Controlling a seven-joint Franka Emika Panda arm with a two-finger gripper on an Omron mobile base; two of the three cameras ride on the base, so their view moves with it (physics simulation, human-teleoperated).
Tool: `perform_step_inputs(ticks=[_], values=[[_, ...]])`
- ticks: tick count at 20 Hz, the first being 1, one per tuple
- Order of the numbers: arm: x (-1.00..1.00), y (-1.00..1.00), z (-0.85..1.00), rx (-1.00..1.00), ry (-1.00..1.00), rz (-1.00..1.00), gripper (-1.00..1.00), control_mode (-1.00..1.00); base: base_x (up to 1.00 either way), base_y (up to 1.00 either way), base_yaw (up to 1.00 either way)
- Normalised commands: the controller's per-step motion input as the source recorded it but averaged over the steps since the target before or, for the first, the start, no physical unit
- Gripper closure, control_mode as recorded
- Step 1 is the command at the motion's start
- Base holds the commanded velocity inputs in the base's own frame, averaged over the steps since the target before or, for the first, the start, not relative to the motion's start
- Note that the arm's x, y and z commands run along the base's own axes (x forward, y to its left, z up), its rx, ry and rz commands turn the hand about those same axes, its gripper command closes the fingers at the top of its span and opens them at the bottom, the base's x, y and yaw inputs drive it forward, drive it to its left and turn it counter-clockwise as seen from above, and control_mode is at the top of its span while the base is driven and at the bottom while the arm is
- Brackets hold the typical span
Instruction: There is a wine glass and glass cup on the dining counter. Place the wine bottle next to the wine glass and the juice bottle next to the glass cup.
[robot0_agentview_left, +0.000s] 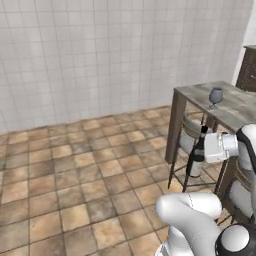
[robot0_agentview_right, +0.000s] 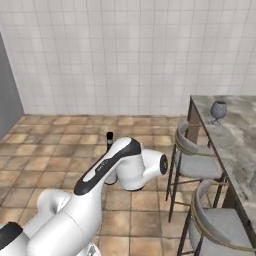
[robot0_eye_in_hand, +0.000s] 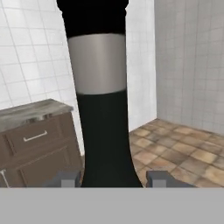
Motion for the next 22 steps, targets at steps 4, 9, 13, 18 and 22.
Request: perform_step_inputs(ticks=[4,9,13,18,22], values=[[0.0,0.0,0.0,0.0,0.0,0.0,1.0,1.0,0.84,0.5,-0.07],[0.0,0.0,0.0,0.0,0.0,0.0,1.0,1.0,0.75,0.39,-0.34],[0.0,0.0,0.0,0.0,0.0,0.0,1.0,1.0,0.51,0.29,-0.63],[0.0,0.0,0.0,0.0,0.0,0.0,1.0,1.0,0.46,0.26,-0.69],[0.0,0.0,0.0,0.0,0.0,0.0,1.0,1.0,0.46,0.26,-0.7]])
